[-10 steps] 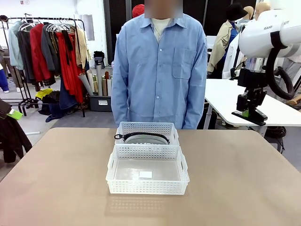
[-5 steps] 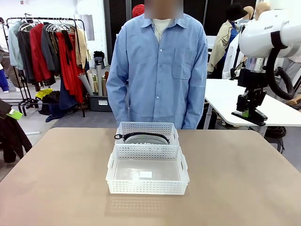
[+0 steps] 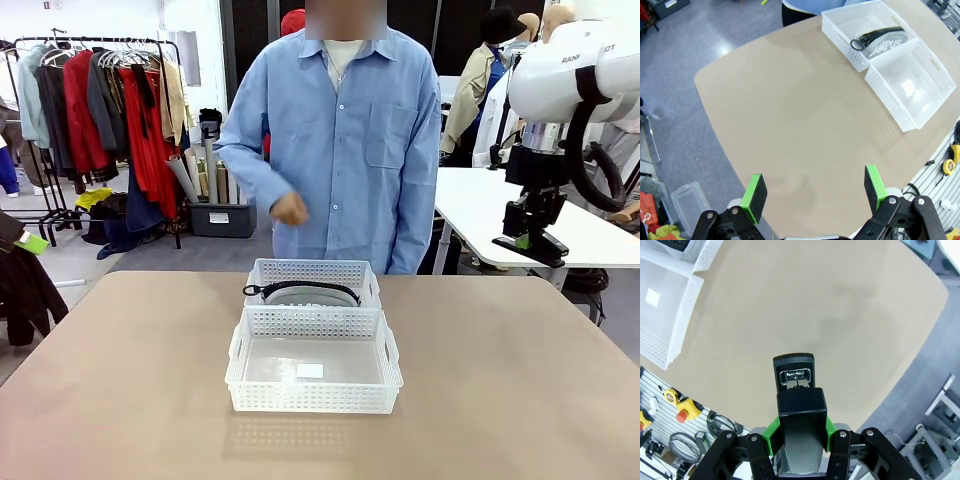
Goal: Distribute items into two baskets.
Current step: Place the picked Stapler into the Organizing basket as instructed by the person.
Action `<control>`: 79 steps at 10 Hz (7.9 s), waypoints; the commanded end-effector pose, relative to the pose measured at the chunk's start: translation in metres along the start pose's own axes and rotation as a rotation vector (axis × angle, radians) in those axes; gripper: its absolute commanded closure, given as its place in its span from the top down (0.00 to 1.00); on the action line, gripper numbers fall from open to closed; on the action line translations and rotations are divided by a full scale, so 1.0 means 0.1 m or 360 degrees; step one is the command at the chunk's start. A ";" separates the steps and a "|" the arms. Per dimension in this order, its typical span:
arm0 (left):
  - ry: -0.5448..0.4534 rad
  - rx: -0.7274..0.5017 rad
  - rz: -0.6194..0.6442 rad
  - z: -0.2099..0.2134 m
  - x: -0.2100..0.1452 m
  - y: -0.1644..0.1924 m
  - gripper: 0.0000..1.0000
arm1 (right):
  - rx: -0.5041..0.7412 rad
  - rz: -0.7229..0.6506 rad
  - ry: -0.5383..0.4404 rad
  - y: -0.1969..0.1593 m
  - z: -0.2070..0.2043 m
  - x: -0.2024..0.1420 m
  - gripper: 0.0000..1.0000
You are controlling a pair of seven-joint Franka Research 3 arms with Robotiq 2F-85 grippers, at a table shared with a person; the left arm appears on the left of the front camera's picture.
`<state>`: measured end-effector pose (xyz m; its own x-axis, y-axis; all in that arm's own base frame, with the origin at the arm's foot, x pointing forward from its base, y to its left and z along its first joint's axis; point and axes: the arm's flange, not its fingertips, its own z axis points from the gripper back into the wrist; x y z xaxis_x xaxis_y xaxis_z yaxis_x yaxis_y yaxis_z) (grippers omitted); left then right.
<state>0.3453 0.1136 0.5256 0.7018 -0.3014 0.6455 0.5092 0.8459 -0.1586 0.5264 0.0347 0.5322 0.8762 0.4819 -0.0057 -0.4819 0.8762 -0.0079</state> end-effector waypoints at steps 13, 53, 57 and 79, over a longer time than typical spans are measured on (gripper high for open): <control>-0.0004 -0.0010 -0.0011 0.00 -0.01 -0.01 1.00 | -0.0008 -0.0005 -0.0001 0.01 0.02 0.00 0.27; -0.0004 -0.0010 -0.0011 0.00 -0.01 -0.01 1.00 | -0.0085 0.1613 -0.0194 3.41 -1.42 0.79 0.27; -0.0004 -0.0010 -0.0011 0.00 -0.01 -0.01 1.00 | -0.0040 0.1635 -0.0175 3.38 -1.67 0.87 0.27; -0.0004 -0.0010 -0.0011 0.00 -0.01 -0.01 1.00 | -0.0147 0.1735 -0.0126 3.40 -1.21 0.68 1.00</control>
<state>0.3453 0.1134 0.5256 0.7021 -0.3018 0.6449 0.5092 0.8459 -0.1585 0.4248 0.3710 0.4064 0.0139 0.9982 0.0577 -0.9947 0.0197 -0.1006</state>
